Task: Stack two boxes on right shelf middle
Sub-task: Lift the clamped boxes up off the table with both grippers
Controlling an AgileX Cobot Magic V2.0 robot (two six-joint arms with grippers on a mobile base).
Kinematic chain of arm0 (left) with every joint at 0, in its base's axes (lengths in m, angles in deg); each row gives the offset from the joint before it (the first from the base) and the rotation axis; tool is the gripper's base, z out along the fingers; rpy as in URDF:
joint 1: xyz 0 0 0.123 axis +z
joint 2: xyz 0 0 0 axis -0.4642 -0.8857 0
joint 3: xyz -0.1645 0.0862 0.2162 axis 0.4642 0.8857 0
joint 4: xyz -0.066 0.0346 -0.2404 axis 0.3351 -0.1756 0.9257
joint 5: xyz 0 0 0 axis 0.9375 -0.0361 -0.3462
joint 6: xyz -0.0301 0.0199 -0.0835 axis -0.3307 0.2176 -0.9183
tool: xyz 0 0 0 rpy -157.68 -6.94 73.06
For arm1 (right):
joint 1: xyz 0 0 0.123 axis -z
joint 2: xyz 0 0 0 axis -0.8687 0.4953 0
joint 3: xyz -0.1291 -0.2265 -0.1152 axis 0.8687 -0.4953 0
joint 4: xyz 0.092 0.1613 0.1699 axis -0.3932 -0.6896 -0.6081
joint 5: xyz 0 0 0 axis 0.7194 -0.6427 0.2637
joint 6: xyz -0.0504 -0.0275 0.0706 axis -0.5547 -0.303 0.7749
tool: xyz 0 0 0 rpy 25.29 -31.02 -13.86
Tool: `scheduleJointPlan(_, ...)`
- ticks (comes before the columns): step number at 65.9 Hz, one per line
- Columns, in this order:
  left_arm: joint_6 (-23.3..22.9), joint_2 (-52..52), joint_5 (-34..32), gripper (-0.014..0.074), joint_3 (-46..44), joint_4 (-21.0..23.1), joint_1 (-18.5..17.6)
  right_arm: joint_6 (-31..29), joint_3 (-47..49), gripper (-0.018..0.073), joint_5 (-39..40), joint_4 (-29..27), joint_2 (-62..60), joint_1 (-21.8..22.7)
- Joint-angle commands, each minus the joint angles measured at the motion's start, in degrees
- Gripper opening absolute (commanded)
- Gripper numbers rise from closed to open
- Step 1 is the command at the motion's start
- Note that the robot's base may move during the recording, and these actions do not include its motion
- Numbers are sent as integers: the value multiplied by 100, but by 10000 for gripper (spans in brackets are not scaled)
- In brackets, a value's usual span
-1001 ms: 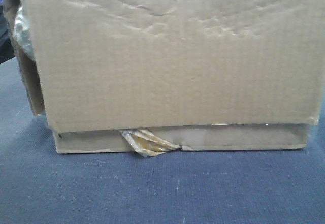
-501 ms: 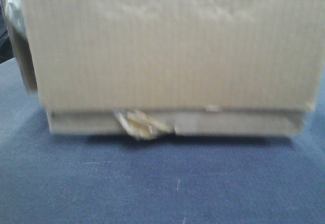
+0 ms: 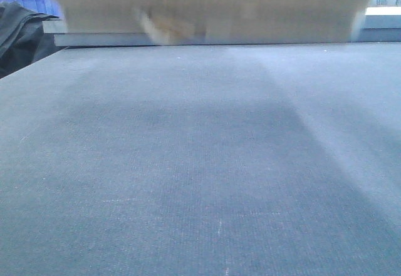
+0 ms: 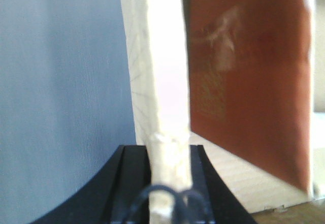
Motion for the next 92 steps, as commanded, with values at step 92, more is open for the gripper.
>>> scheduleJointPlan(92,-47,352,-150,-111,-249,18,12,-70,983,-153,255,163,-128,20)
